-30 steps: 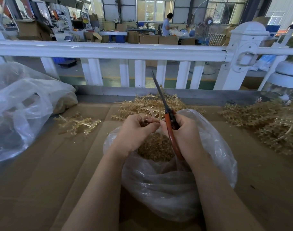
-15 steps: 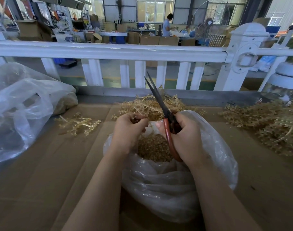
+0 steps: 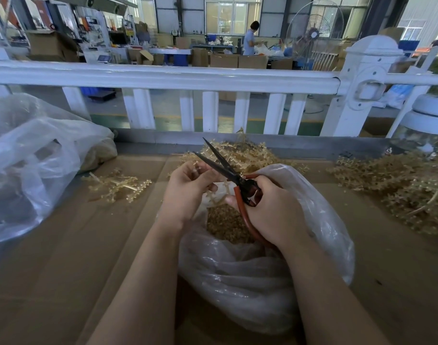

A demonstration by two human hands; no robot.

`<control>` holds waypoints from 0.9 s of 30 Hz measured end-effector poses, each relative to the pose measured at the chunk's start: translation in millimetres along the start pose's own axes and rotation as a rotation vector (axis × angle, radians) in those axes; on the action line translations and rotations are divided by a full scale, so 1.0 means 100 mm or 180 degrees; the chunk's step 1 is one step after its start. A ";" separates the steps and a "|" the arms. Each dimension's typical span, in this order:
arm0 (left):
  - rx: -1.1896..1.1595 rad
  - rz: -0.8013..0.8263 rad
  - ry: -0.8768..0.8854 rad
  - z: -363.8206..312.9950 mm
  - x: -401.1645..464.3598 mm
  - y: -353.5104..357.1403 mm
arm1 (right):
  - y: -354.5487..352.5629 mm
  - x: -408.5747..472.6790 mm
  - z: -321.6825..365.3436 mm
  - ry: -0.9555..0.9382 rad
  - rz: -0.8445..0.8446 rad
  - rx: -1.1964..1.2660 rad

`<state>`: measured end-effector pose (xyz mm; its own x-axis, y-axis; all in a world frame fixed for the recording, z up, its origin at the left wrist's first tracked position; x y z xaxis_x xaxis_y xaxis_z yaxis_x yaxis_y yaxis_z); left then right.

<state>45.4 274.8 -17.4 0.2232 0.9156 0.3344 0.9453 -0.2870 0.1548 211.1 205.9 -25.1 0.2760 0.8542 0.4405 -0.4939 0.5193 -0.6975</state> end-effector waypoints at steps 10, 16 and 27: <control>-0.0563 0.0036 -0.0105 -0.07 -0.02 0.02 | -0.01 0.00 -0.01 -0.0045 0.0064 -0.0066; -0.0473 0.0095 -0.0189 -0.07 -0.04 0.04 | -0.04 0.01 0.01 -0.0155 -0.0082 -0.0241; -0.0780 0.0158 -0.0418 0.01 -0.03 0.05 | -0.06 0.00 0.04 -0.0295 -0.0357 -0.0438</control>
<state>49.2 270.8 -19.0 0.3118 0.9228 0.2263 0.8504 -0.3772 0.3667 210.5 202.9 -18.9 0.2429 0.7881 0.5656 -0.3452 0.6151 -0.7089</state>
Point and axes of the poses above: each hand's wrist, its own x-axis towards the middle knuckle, its own y-axis out of the palm, z = x × y, the point moved 5 cm from there along x, towards the middle knuckle, and after that the axes turned 4 degrees about y, right-handed, at the moved point
